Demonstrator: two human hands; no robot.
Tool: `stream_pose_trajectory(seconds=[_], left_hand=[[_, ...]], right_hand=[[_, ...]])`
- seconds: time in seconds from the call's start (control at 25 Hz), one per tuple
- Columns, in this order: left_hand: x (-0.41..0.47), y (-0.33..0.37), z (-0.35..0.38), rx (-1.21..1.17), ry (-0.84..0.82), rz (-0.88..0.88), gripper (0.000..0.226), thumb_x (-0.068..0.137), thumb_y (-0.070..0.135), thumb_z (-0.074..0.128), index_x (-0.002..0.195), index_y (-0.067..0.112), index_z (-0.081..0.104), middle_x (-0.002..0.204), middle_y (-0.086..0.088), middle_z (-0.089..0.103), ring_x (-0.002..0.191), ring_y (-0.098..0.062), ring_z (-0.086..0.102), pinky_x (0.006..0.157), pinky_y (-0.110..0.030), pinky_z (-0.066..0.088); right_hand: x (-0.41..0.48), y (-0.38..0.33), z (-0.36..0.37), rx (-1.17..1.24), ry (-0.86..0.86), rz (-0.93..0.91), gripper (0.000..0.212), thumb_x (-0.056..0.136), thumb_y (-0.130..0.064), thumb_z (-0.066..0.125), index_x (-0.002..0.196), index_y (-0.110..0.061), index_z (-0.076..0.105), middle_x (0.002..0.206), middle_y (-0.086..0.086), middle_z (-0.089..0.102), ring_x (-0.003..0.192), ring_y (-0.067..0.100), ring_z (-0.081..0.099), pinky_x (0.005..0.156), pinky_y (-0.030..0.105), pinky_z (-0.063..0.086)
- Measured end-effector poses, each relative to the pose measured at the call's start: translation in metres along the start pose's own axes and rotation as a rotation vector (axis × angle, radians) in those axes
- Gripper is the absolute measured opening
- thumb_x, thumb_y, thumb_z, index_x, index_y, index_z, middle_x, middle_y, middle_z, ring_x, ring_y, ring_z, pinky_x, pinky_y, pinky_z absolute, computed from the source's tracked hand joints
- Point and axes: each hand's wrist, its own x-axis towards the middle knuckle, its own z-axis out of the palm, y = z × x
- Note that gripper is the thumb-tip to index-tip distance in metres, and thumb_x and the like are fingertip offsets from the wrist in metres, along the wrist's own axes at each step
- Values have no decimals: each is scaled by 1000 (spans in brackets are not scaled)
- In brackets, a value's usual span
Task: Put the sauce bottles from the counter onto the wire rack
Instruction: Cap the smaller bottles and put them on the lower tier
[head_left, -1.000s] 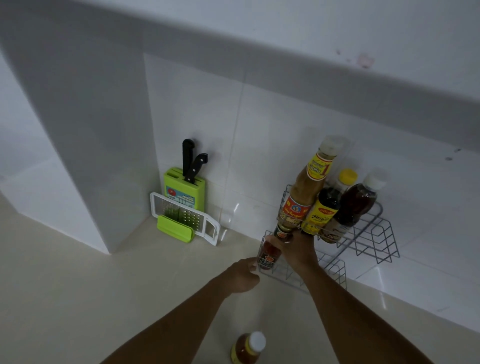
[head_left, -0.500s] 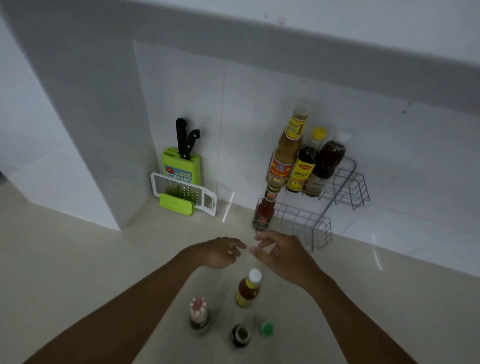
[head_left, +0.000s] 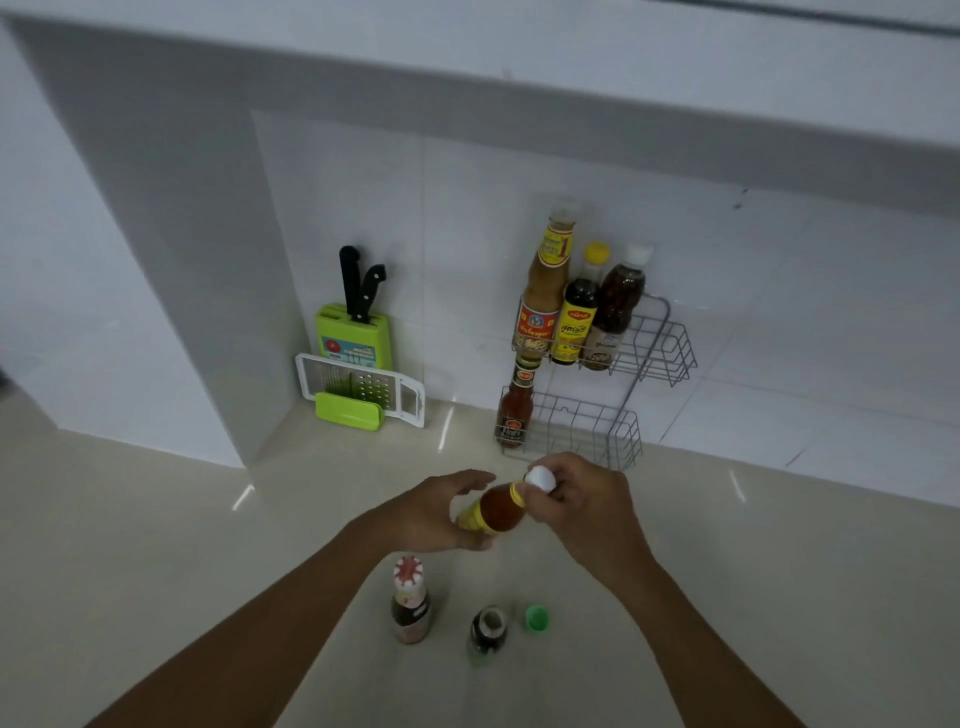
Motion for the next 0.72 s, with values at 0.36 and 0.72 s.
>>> stream_pose_trajectory(seconds=[0.36, 0.72], left_hand=[[-17, 81, -31, -237, -176, 297, 36, 65, -6, 74, 78, 25, 63, 69, -5, 64, 57, -20, 61, 56, -27, 50], [10, 77, -23, 839, 613, 139, 42, 63, 45, 63, 102, 32, 53, 87, 3, 72, 79, -23, 70, 64, -30, 50]], right_hand=[[54, -66, -90, -590, 9, -966, 38, 100, -46, 42, 81, -19, 59, 64, -4, 57, 49, 13, 40, 44, 26, 35], [62, -48, -50, -341, -145, 440, 32, 100, -30, 34, 79, -11, 49, 83, 9, 56, 85, 32, 57, 73, 37, 44]])
